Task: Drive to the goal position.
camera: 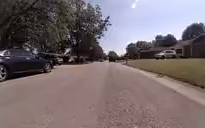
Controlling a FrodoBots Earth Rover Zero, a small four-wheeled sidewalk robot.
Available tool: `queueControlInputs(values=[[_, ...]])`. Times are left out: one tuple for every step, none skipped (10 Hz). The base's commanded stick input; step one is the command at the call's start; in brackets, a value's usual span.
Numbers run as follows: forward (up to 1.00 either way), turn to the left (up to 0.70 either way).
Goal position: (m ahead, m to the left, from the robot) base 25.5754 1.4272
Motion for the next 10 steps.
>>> queueControlInputs(values=[[0.5,0.0],[0.5,0.0],[0.5,0.0],[0.5,0.0],[0.5,0.0],[0.5,0.0],[0.5,0.0],[0.5,0.0],[0.5,0.0],[0.5,0.0]])
